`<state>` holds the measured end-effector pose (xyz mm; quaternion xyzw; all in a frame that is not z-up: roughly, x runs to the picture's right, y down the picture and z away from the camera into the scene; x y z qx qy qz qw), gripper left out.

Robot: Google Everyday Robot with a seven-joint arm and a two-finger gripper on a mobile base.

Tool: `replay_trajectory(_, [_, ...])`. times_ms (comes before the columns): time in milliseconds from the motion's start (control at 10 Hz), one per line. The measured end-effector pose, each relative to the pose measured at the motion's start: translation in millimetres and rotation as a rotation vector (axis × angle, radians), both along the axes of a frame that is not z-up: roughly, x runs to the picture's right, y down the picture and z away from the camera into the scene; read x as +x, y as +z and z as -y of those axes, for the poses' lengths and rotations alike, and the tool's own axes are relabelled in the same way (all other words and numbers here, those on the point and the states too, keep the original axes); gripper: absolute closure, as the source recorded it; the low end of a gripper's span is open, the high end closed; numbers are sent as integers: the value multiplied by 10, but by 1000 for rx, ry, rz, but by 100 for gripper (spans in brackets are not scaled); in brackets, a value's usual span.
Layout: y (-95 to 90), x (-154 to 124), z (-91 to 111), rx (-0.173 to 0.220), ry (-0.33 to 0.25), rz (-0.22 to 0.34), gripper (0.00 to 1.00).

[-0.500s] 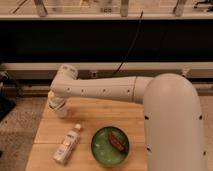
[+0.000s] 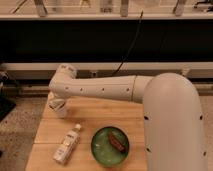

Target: Place the white sponge in the ceramic cup

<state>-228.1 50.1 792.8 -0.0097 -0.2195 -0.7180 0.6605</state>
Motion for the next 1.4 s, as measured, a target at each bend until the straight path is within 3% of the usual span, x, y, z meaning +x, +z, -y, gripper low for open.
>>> replay_trajectory(800, [150, 180, -83, -43, -16, -59, 20])
replay_trajectory(1100, [62, 319, 115, -28, 27, -69, 20])
replay_trajectory(1400, [55, 403, 164, -27, 49, -75, 20])
